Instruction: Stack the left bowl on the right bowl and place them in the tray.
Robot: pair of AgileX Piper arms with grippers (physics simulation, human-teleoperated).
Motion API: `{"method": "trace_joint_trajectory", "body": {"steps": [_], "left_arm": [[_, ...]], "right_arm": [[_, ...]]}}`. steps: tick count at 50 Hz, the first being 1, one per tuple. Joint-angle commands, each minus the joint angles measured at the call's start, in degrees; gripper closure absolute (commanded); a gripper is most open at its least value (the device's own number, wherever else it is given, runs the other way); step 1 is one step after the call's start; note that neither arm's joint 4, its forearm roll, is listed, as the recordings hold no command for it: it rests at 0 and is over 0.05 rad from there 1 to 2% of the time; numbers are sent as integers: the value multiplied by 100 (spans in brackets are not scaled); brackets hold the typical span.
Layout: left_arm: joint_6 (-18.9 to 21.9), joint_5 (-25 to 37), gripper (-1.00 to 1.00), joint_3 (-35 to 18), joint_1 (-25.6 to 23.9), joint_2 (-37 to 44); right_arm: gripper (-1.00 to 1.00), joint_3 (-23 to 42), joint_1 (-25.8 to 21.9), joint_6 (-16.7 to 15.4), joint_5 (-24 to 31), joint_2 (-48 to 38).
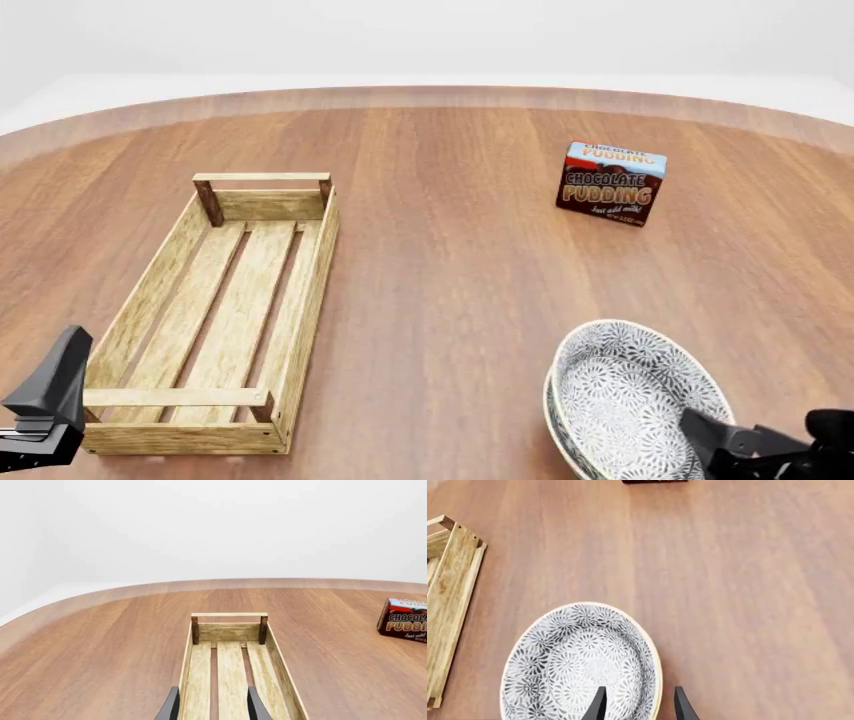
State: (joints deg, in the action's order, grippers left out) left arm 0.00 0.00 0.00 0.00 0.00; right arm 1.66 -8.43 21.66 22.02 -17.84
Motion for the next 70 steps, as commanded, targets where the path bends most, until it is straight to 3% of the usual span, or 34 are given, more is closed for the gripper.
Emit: {"method": "trace_joint_trajectory", "body": {"steps": [1,10,14,15,22,29,34,39,44,52,60,70], "left_arm": [[0,0,-100,0,0,0],[0,0,-100,0,0,0],[0,0,-100,0,0,0],[0,0,-100,0,0,0],[0,0,-100,0,0,0],[0,0,-100,0,0,0],[0,0,-100,0,0,0],[0,0,-100,0,0,0],[0,0,-100,0,0,0],[0,0,-100,0,0,0],[0,0,-100,0,0,0],[0,0,-100,0,0,0]], "right_arm": [[-100,-162,-18,92,-195,-145],[-100,-166,-146,204,-432,-400],[-100,-166,-307,278,-253,-274],[100,-166,-340,278,-267,-268],[100,-166,-574,363,-164,-14],[100,-166,-499,387,-353,-175],[100,-166,-408,309,-216,66],[100,-69,-309,77,-410,73],[100,713,-258,-157,-197,-147],[100,1731,-362,-427,-337,-846],[100,3147,-490,-696,-218,-1531],[100,3855,-716,-885,-440,-2448]]}}
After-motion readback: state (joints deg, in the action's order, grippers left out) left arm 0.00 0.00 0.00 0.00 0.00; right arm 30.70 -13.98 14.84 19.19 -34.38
